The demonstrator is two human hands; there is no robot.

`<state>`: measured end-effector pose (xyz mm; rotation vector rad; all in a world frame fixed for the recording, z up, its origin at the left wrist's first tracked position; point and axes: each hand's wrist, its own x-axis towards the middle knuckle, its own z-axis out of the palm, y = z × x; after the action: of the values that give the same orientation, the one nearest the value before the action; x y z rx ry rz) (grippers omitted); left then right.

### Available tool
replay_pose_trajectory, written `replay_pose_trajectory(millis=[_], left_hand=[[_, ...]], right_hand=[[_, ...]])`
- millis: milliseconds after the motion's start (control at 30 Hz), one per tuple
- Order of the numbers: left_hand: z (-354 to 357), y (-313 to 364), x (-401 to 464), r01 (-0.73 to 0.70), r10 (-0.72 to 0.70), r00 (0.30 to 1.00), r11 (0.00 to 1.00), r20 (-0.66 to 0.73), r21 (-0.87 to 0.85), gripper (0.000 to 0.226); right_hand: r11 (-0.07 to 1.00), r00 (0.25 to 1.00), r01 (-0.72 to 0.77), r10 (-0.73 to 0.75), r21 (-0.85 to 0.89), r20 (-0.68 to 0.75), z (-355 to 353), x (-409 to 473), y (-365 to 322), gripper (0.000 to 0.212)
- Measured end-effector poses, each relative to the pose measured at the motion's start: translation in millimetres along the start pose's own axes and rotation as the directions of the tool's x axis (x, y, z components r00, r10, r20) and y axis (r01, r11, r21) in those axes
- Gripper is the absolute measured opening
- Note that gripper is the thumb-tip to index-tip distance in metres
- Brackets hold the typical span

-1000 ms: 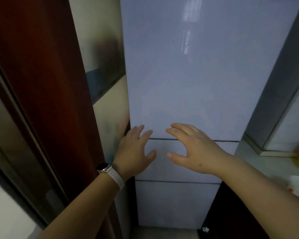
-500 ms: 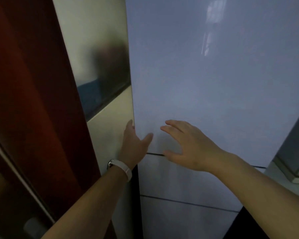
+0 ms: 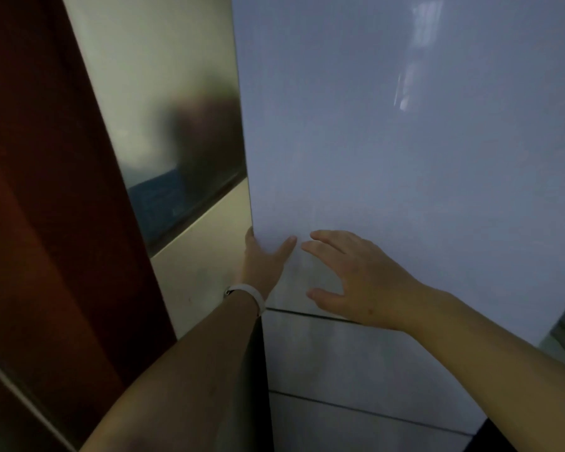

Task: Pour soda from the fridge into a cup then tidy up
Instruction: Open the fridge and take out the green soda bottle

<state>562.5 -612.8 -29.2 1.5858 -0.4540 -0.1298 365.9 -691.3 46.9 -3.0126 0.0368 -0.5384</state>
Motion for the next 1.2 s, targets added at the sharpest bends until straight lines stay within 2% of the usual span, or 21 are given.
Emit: replay_pose_trajectory(millis=[367,633,733,867,1200], left_hand=[[1.6,-13.7,9.9,0.006,-0.005,1.0,0.996,-0.017,0.09,0.09],[-5.1,-8.0,4.7,-0.003,0.002,1.0,0.988,0.004,0.154,0.08],[-10.6,-11.3,-6.3,-0.03,0.032,0.999,0.987,-0.012,0.155,0.087],[-19.8,-13.5,-30.5,-0.038,0.04,0.999,0.995,-0.025,0.098,0.091],[-49.0,-10.2,-71.1,-0.063,0.061,0.993,0.998,0.098,0.022,0.077]], right_hand=[[0.998,0.996,-0.065,0.065,-0.009,0.054,6.3,-5.0,-2.5,0.074],[0.993,0.992,-0.113,0.114,-0.016,0.051,5.8,-17.7,-17.6,0.073],[0.99,0.989,-0.139,0.14,-0.021,0.049,3.4,-22.7,-24.3,0.074],[0.988,0.988,-0.151,0.152,-0.031,0.032,3.5,-25.0,-38.1,0.074],[0.987,0.987,-0.157,0.156,-0.035,-0.034,12.8,-38.6,-89.5,0.067]])
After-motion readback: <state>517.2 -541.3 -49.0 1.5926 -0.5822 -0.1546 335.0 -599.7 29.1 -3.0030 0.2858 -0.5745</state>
